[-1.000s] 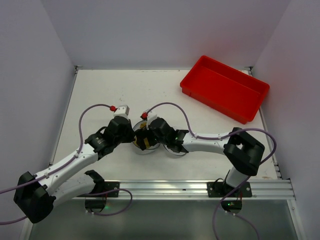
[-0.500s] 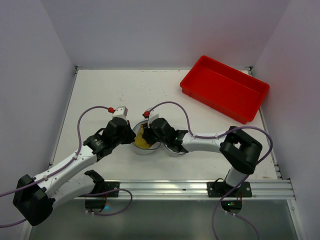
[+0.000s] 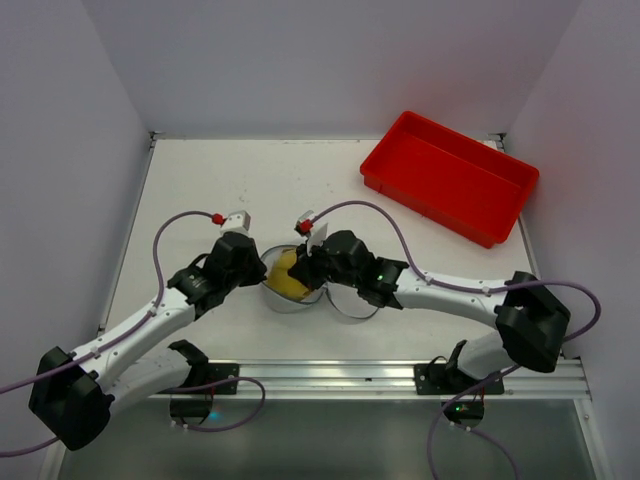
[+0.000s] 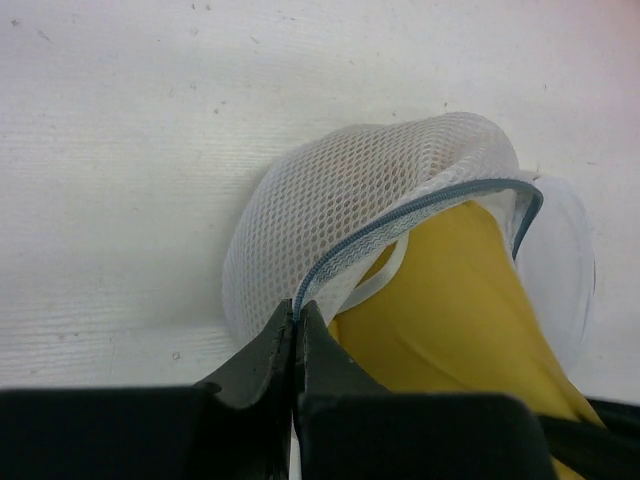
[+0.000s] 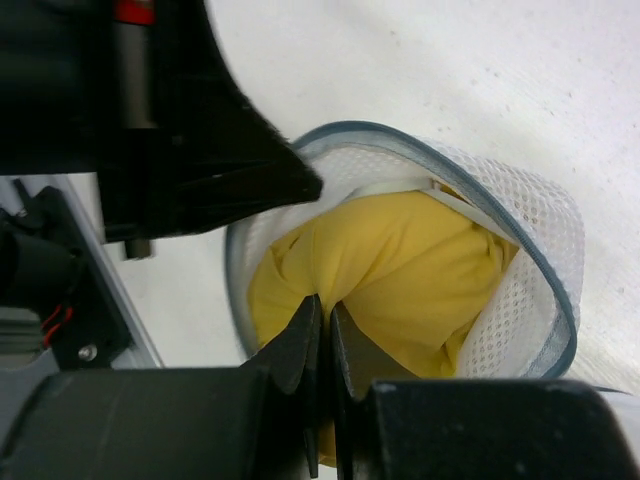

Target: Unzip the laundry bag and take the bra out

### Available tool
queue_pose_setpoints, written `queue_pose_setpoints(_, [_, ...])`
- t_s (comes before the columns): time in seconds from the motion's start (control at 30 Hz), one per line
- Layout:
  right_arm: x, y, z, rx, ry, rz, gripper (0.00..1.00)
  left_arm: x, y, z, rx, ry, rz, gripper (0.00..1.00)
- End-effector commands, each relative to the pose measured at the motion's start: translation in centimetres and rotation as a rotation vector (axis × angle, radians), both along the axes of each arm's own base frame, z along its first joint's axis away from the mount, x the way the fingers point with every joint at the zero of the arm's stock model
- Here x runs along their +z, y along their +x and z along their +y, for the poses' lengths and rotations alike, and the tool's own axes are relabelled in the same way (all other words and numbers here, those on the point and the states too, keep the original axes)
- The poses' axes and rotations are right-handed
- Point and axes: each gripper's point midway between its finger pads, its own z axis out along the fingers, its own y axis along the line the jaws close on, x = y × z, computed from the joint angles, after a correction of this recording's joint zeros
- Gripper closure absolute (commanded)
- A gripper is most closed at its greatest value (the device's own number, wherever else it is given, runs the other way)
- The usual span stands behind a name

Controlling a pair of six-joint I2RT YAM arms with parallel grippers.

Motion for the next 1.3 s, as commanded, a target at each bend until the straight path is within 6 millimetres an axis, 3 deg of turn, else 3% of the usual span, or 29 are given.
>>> queue_pose_setpoints(0.0, [2.5,-2.0,-0.3,0.127,0.024,-0.015,1.0,0.8,1.2,1.0,0.062,0.008,-0.033,1.0])
queue_pose_setpoints(0.1, [3.9,-3.1,-0.6,0.177,0.046,-0.018,1.0,0.7,1.3,1.3,0.065,0.015,-0.03,1.0])
queue_pose_setpoints(0.23, [7.4,-3.7,-1.1,0.183,0.133,-0.032,1.0,0.2,1.1,1.6,0.075,0.02,-0.021,1.0])
queue_pose_setpoints(0.27, [9.7,-3.9,-1.2,0.189,0.181,-0.055,1.0,0.0,1.1,1.7,0.074,0.022,-0.015,1.0])
queue_pose_setpoints(0.37, [13.5,-3.4,-2.3,0.148,0.238,-0.1,1.0,-0.2,1.0,1.9,0.077,0.024,-0.01,1.0])
queue_pose_setpoints(0.47, [18.0,-1.6,-3.8,0.07,0.297,-0.165,1.0,-0.1,1.0,1.9,0.077,0.019,-0.014,1.0])
queue_pose_setpoints(0.53, [19.8,-0.3,-5.5,0.013,0.314,-0.178,1.0,0.0,1.1,2.0,0.077,0.02,-0.014,1.0])
queue_pose_setpoints(0.57, [21.7,0.8,-6.5,-0.026,0.343,-0.197,1.0,-0.1,1.1,2.0,0.077,0.021,-0.012,1.0])
queue_pose_setpoints(0.63, [23.6,0.9,-7.7,-0.038,0.371,-0.181,1.0,-0.1,1.0,2.0,0.076,0.023,-0.006,1.0])
queue_pose_setpoints(0.67, [25.7,1.4,-8.7,-0.056,0.401,-0.208,1.0,-0.2,0.9,2.0,0.075,0.023,-0.004,1.0])
queue_pose_setpoints(0.73, [27.5,1.4,-9.8,-0.078,0.42,-0.224,1.0,-0.3,0.9,2.1,0.076,0.027,-0.002,1.0])
queue_pose_setpoints(0.77, [29.4,1.9,-10.8,-0.109,0.436,-0.26,1.0,-0.3,0.9,2.1,0.075,0.027,0.0,1.0])
queue_pose_setpoints(0.83, [30.2,3.3,-12.4,-0.188,0.41,-0.293,1.0,-0.3,1.0,2.0,0.067,0.028,-0.003,1.0])
queue_pose_setpoints(0.87, [31.4,5.1,-14.4,-0.279,0.409,-0.329,1.0,-0.2,1.1,2.0,0.064,0.031,-0.004,1.0])
queue_pose_setpoints(0.93, [31.1,7.5,-16.0,-0.361,0.365,-0.343,1.0,-0.1,1.2,1.9,0.058,0.036,-0.003,1.0])
queue_pose_setpoints(0.97, [31.9,9.2,-18.0,-0.445,0.355,-0.369,1.0,0.0,1.3,1.8,0.054,0.036,-0.007,1.0])
queue_pose_setpoints(1.03, [30.8,12.2,-19.6,-0.531,0.309,-0.353,1.0,0.0,1.4,1.5,0.04,0.031,0.0,1.0])
queue_pose_setpoints(1.07, [31.1,13.9,-21.7,-0.611,0.298,-0.366,1.0,0.2,1.5,1.4,0.034,0.028,-0.003,1.0])
queue_pose_setpoints(1.13, [30.3,16.4,-23.6,-0.693,0.268,-0.358,1.0,0.3,1.5,1.0,0.022,0.019,0.0,1.0])
queue_pose_setpoints(1.17, [29.5,18.8,-25.5,-0.759,0.243,-0.346,1.0,0.2,1.5,1.0,0.018,0.021,0.001,1.0])
queue_pose_setpoints(1.27, [27.5,23.2,-29.9,-0.913,0.197,-0.321,1.0,0.3,1.5,0.8,0.008,0.019,0.005,1.0])
